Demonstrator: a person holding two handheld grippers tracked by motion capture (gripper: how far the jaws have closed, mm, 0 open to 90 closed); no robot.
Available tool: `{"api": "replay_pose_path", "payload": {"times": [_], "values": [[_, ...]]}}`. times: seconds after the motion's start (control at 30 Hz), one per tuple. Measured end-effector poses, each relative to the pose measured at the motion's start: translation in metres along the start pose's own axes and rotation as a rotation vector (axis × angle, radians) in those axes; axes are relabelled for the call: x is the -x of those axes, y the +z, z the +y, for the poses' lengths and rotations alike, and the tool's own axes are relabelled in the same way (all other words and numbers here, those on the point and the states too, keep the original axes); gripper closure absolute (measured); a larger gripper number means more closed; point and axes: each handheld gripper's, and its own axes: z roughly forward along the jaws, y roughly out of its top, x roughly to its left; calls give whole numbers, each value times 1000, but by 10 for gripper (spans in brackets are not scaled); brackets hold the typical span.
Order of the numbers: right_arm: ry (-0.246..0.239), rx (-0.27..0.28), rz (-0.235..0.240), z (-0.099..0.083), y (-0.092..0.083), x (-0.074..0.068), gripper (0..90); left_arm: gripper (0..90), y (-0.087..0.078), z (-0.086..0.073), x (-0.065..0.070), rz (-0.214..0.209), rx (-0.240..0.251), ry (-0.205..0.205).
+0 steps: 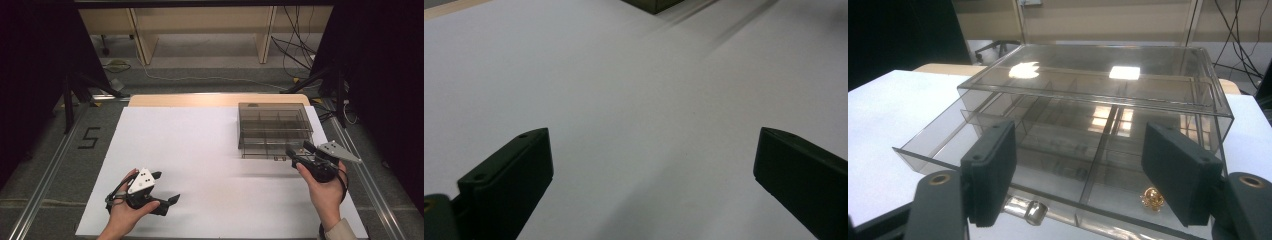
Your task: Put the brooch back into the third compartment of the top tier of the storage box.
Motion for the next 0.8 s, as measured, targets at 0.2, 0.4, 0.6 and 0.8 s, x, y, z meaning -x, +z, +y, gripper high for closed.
{"api": "replay_pose_path", "payload": {"times": [0.2, 0.4, 0.6, 0.8], "values": [[-6, -4, -2, -1, -1, 1, 325, 24, 0, 0, 0, 1, 1, 1], [-14, -9, 2, -2, -2, 1, 351, 24, 0, 0, 0, 0, -1, 0], [-11, -14, 2, -3, -1, 2, 357, 25, 0, 0, 0, -1, -1, -3], [-13, -19, 10, -3, 2, 2, 368, 25, -1, -1, 0, 2, -2, -6]]}}
